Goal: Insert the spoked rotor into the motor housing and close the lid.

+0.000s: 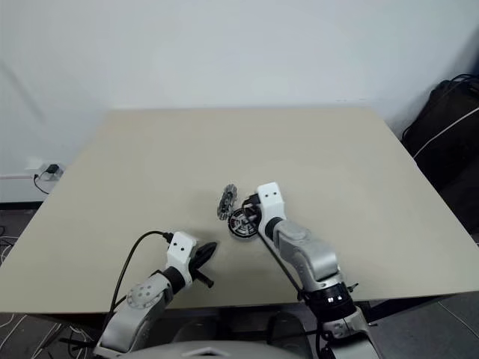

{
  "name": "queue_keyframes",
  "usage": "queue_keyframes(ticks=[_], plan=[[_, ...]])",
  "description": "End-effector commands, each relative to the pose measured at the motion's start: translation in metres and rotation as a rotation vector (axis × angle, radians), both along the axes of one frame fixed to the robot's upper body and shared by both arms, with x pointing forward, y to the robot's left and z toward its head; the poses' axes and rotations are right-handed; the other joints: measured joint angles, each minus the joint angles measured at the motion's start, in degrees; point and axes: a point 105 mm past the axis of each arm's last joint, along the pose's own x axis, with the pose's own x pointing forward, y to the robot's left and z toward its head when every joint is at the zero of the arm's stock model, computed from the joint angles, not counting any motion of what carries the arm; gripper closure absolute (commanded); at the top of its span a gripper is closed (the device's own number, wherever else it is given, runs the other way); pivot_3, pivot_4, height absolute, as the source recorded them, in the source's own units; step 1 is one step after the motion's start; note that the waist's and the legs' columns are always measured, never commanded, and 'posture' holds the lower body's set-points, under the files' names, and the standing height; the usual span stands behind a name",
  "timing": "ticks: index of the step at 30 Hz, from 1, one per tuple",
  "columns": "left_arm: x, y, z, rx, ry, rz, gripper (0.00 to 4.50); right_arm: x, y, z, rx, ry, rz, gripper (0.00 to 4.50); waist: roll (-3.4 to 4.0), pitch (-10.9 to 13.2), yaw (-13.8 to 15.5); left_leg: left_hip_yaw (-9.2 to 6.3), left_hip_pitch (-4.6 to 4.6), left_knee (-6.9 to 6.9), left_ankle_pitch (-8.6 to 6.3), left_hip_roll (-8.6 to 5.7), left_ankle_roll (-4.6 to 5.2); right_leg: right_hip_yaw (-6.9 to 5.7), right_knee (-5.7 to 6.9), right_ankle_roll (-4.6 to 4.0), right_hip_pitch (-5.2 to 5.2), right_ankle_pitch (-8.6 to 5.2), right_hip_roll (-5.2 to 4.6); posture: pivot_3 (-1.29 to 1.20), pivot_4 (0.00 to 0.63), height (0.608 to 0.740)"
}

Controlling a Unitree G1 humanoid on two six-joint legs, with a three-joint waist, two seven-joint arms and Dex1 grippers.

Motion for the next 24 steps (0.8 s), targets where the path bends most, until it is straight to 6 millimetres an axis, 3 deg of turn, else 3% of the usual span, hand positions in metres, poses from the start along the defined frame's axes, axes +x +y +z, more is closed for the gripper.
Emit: queue_keyframes(ticks=[1, 10, 14, 19, 22, 24], plan=[[0.005, 0.0, 0.013, -0.015, -0.055, 0.004, 4.5, 0.007, 0.005, 0.012, 0.003, -0.072, 0.023, 4.47, -0.03, 0.0, 0.1, 0.0, 0.0, 0.01, 0.0, 0.0, 0.0, 0.0, 0.0, 0.01, 0.0, 0.0, 0.0, 0.0, 0.0, 0.74], [0.003, 0.001, 0.011, -0.014, -0.052, 0.011, 4.5, 0.0, -0.003, -0.018, -0.039, 0.045, 0.024, 4.47, -0.3, -0.2, 0.1, -0.05, 0.05, 0.02, 0.0, 0.01, -0.01, -0.02, -0.01, -0.02, -0.04, -0.01, -0.03, 0.0, 0.0, 0.74], [0.003, 0.0, 0.01, -0.016, -0.049, 0.007, 4.5, 0.008, -0.003, 0.004, -0.028, -0.037, 0.054, 4.47, -0.35, -0.2, 0.1, -0.05, 0.06, 0.04, 0.0, 0.0, -0.01, -0.02, -0.01, -0.08, -0.03, -0.04, -0.06, 0.0, 0.0, 0.74], [0.004, -0.002, 0.009, -0.02, -0.048, 0.004, 4.5, 0.006, 0.001, 0.042, -0.11, -0.178, 0.303, 4.47, -0.31, -0.2, 0.2, -0.04, 0.01, 0.13, -0.05, -0.02, 0.06, -0.03, -0.03, -0.12, -0.05, -0.07, -0.11, 0.0, 0.0, 0.74], [0.005, -0.003, 0.008, -0.024, -0.048, 0.003, 4.5, -0.005, 0.001, 0.052, -0.26, -0.224, 0.547, 3.86, -0.32, -0.2, 0.2, -0.06, 0.01, 0.24, -0.13, -0.01, 0.21, -0.09, -0.02, -0.17, -0.03, -0.1, -0.12, 0.0, 0.0, 0.74], [0.005, -0.004, 0.008, -0.026, -0.049, 0.004, 4.5, -0.009, -0.004, 0.049, -0.37, -0.217, 0.644, 3.21, -0.35, -0.2, 0.2, -0.12, 0.01, 0.28, -0.21, 0.0, 0.34, -0.16, -0.02, -0.19, -0.01, -0.11, -0.12, 0.0, 0.0, 0.74]])
